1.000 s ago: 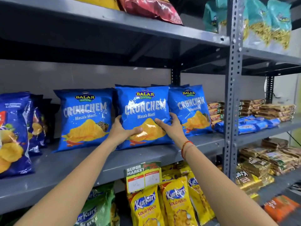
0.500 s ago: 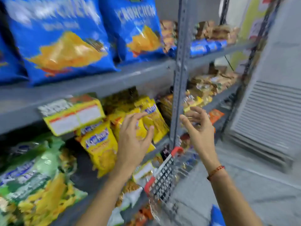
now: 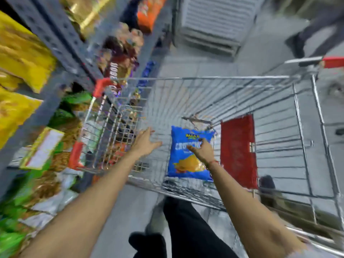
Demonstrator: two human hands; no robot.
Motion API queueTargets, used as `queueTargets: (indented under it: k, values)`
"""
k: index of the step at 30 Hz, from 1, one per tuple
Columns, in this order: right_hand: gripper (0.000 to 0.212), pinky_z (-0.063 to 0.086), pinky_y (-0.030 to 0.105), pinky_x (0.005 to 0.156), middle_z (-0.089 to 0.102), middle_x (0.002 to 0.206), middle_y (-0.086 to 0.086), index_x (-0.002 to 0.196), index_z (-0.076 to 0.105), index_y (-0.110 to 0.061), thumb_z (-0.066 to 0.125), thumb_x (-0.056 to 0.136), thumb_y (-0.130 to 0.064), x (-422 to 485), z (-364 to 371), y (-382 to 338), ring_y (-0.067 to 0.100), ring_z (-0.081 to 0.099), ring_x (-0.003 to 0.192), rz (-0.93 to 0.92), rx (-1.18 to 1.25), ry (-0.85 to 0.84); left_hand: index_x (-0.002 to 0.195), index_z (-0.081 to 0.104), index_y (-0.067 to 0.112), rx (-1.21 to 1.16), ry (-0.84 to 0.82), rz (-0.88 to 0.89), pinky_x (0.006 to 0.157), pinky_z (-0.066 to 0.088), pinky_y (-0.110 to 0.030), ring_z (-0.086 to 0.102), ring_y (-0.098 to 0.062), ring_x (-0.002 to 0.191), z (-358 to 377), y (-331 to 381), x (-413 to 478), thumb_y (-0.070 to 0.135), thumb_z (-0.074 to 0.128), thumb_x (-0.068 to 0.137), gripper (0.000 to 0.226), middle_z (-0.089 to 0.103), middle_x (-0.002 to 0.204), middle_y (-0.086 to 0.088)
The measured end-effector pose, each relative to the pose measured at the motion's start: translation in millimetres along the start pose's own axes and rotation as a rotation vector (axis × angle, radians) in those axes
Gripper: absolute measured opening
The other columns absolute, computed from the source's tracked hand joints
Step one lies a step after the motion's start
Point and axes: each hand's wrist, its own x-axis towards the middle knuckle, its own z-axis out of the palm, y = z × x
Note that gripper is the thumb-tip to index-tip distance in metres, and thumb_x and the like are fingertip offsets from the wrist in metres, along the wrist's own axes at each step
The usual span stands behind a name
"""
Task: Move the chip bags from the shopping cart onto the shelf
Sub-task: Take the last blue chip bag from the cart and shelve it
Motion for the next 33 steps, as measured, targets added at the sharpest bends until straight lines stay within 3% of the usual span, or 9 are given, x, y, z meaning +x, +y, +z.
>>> queueTargets:
  k: [2, 5, 8, 12, 17, 20, 26, 31, 33]
  values:
    - [0.078, 0.036, 0.033, 0.102, 0.048, 0.136, 0.026, 0.136, 0.037, 0.008, 0.071, 0.080, -0.035, 9.5, 4.8, 36.2, 0.036, 0.043, 0.130, 0.128, -0.083, -0.017, 0.130, 0.044, -0.001, 0.017, -0.123, -0.094, 0.100, 0.037, -0.037, 0.046, -0.034, 0.124, 30.6, -9.2, 20.8, 0.035, 0.070, 0.079, 0.068, 0.048, 0.136, -0.021]
    - [0.091, 0.029, 0.042, 0.111, 0.036, 0.146, 0.026, 0.141, 0.028, 0.006, 0.067, 0.079, -0.048, 23.1, 8.5, 71.8, 0.038, 0.033, 0.136, 0.247, -0.100, -0.009, 0.122, 0.051, -0.005, 0.024, -0.178, -0.190, 0.092, 0.042, -0.040, 0.053, -0.038, 0.115, 65.4, -21.6, 48.8, 0.038, 0.072, 0.076, 0.067, 0.055, 0.127, -0.029]
    - [0.092, 0.037, 0.045, 0.108, 0.044, 0.141, 0.023, 0.140, 0.032, 0.003, 0.071, 0.075, -0.050, 39.6, 11.9, 87.1, 0.037, 0.042, 0.131, 0.264, -0.025, 0.042, 0.136, 0.037, 0.002, -0.071, -0.216, -0.276, 0.105, 0.038, -0.044, 0.044, -0.036, 0.127, 91.0, -24.2, 68.5, 0.053, 0.070, 0.069, 0.090, 0.043, 0.142, -0.022]
    - [0.079, 0.044, 0.040, 0.102, 0.053, 0.135, 0.013, 0.136, 0.037, -0.007, 0.074, 0.075, -0.042, 54.1, 18.1, 97.0, 0.031, 0.052, 0.123, 0.327, 0.194, 0.002, 0.140, 0.031, 0.007, -0.222, -0.255, -0.420, 0.103, 0.036, -0.038, 0.045, -0.032, 0.127, 125.5, -27.5, 85.7, 0.040, 0.070, 0.078, 0.081, 0.043, 0.143, -0.013]
    - [0.070, 0.048, 0.032, 0.094, 0.059, 0.127, 0.007, 0.131, 0.046, -0.009, 0.078, 0.073, -0.032, 67.9, 23.6, 113.0, 0.024, 0.059, 0.113, 0.370, 0.398, -0.049, 0.126, 0.048, 0.015, -0.360, -0.364, -0.522, 0.096, 0.049, -0.042, 0.063, -0.026, 0.105, 176.3, -79.3, 114.7, 0.069, 0.077, 0.030, 0.114, 0.063, 0.123, -0.004]
    - [0.064, 0.051, 0.036, 0.095, 0.062, 0.124, 0.007, 0.128, 0.051, -0.006, 0.078, 0.074, -0.027, 74.8, 24.5, 118.2, 0.025, 0.061, 0.110, 0.375, 0.452, -0.106, 0.128, 0.045, 0.017, -0.434, -0.397, -0.548, 0.097, 0.049, -0.045, 0.063, -0.026, 0.106, 191.4, -99.6, 122.1, 0.069, 0.080, 0.023, 0.122, 0.062, 0.125, -0.003]
    - [0.053, 0.056, 0.030, 0.078, 0.070, 0.109, 0.014, 0.114, 0.061, 0.001, 0.082, 0.069, -0.017, 70.4, 22.5, 109.0, 0.025, 0.069, 0.093, 0.347, 0.530, -0.066, 0.126, 0.047, 0.013, -0.531, -0.399, -0.537, 0.076, 0.052, -0.033, 0.063, -0.024, 0.098, 153.2, -39.1, 91.6, 0.045, 0.080, 0.061, 0.079, 0.063, 0.119, -0.005]
    - [0.050, 0.057, 0.025, 0.065, 0.072, 0.093, 0.010, 0.108, 0.062, 0.004, 0.083, 0.068, -0.017, 56.6, 16.7, 77.4, 0.017, 0.070, 0.077, 0.320, 0.545, -0.108, 0.119, 0.059, 0.017, -0.557, -0.376, -0.468, 0.092, 0.053, -0.040, 0.069, -0.024, 0.093, 122.8, -42.5, 77.0, 0.059, 0.083, 0.040, 0.092, 0.070, 0.113, -0.005]
    - [0.054, 0.057, 0.022, 0.067, 0.072, 0.094, 0.006, 0.110, 0.062, 0.000, 0.084, 0.067, -0.024, 50.5, 13.7, 55.3, 0.017, 0.070, 0.081, 0.260, 0.509, -0.113, 0.117, 0.060, 0.014, -0.585, -0.329, -0.444, 0.093, 0.052, -0.039, 0.068, -0.023, 0.094, 102.0, -35.4, 65.1, 0.052, 0.082, 0.050, 0.079, 0.069, 0.112, -0.004]
